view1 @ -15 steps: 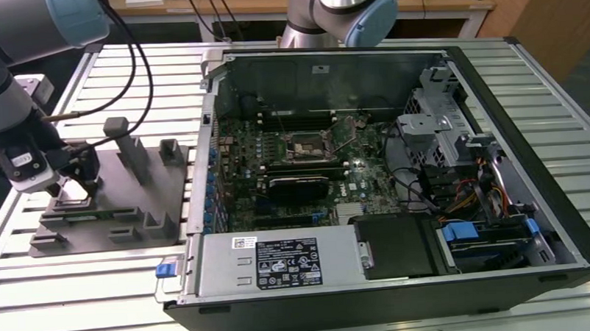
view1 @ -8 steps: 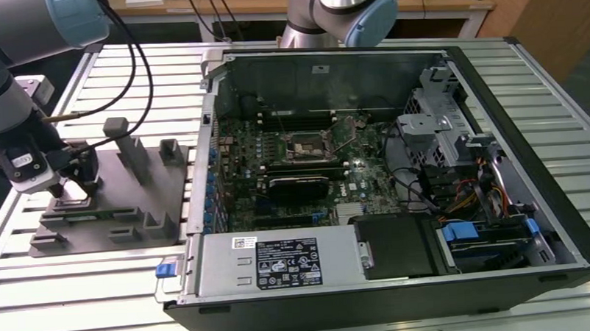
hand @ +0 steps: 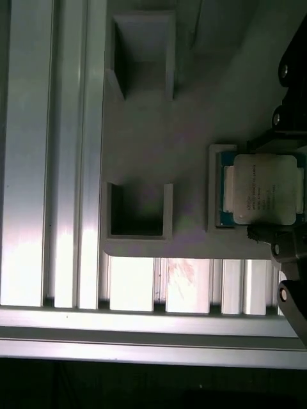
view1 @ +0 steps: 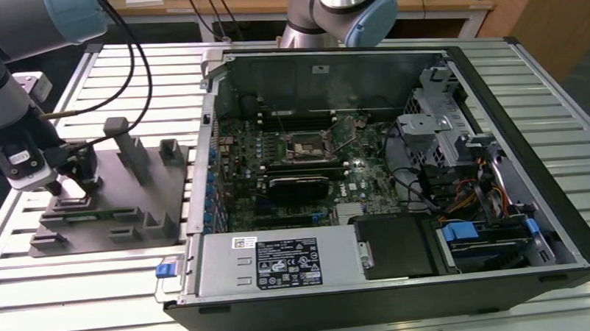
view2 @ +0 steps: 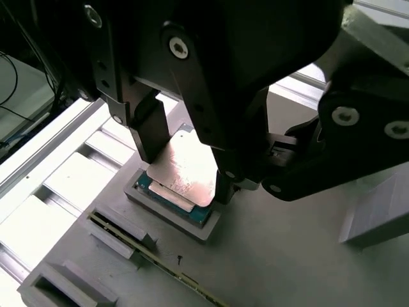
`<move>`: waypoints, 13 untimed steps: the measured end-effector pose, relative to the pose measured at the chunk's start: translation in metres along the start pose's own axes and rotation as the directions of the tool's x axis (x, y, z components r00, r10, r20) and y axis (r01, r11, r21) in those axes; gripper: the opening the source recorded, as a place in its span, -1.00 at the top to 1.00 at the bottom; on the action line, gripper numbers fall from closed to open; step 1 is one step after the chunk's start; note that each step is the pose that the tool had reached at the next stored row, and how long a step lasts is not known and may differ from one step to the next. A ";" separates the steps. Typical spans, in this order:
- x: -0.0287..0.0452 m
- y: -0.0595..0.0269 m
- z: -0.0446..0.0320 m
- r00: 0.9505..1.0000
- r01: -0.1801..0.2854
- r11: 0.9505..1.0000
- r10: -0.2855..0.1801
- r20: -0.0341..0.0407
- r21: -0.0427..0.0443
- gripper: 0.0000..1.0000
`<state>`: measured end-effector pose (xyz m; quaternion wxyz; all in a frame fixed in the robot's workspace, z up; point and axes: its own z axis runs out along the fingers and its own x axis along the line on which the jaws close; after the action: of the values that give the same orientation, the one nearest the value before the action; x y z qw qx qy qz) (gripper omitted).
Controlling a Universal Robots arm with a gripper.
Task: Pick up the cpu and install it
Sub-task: 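Pick up the cpu and move it towards the insertion slot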
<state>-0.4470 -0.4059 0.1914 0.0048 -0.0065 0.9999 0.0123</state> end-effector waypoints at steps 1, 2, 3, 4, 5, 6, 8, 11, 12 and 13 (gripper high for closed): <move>0.0000 0.0000 -0.0015 1.000 0.000 1.000 0.000 0.000 0.000 -0.07; 0.0000 0.0001 -0.0029 1.000 0.000 1.000 0.000 0.000 0.000 -0.07; 0.0000 0.0001 -0.0041 1.000 0.000 1.000 0.000 0.000 0.000 -0.07; 0.0000 0.0001 -0.0056 1.000 0.000 1.000 0.000 0.000 0.000 -0.07; -0.0001 0.0002 -0.0072 1.000 0.000 1.000 0.000 0.000 0.000 -0.07; -0.0001 0.0002 -0.0086 1.000 0.000 1.000 0.000 0.000 0.000 -0.07; -0.0001 0.0003 -0.0115 1.000 0.000 1.000 0.000 0.000 0.000 -0.07; -0.0002 0.0004 -0.0157 1.000 0.000 1.000 0.000 0.000 0.000 -0.07; -0.0002 0.0005 -0.0172 1.000 -0.001 1.000 0.001 0.000 0.000 -0.07; -0.0002 0.0006 -0.0188 1.000 -0.001 1.000 0.001 0.000 0.000 -0.07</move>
<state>-0.4470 -0.4058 0.2102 0.0047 -0.0063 0.9999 0.0123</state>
